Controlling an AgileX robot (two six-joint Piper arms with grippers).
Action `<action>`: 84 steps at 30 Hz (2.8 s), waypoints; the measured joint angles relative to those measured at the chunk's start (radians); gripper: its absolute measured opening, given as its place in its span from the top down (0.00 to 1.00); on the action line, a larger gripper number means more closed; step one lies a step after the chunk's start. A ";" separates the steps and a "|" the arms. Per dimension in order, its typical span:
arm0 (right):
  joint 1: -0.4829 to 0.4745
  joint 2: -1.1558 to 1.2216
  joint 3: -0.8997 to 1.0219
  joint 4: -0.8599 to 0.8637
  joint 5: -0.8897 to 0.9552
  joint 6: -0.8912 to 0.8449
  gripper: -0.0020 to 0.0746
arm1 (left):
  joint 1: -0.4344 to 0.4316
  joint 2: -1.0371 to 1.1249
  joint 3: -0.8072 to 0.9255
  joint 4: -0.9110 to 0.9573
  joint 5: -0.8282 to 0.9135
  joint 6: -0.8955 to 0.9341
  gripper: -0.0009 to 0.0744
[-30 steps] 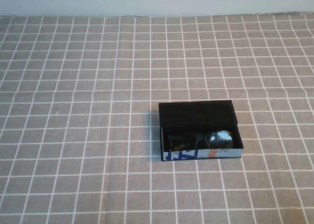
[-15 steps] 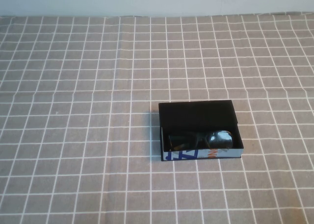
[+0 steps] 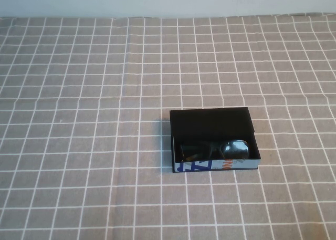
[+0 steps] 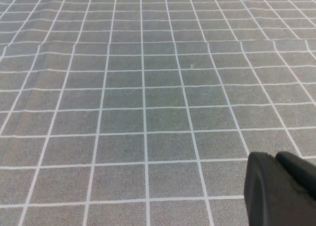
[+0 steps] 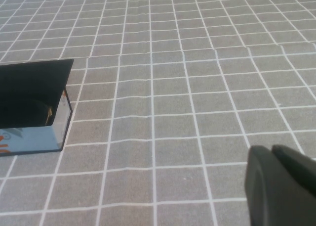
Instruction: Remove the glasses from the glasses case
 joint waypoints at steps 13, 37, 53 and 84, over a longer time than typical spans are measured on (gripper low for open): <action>0.000 0.000 0.000 0.000 -0.445 0.000 1.00 | 0.000 0.000 0.000 0.000 0.000 0.000 0.99; 0.000 -0.008 -0.356 -0.104 -0.903 0.146 1.00 | 0.000 0.000 0.000 0.000 0.000 0.000 0.99; 0.000 0.499 -0.916 -0.078 0.181 0.232 1.00 | 0.000 0.000 0.000 0.000 0.000 0.000 0.99; 0.302 1.400 -1.410 0.384 0.696 -0.648 0.99 | 0.000 0.000 0.000 0.000 0.000 0.000 0.99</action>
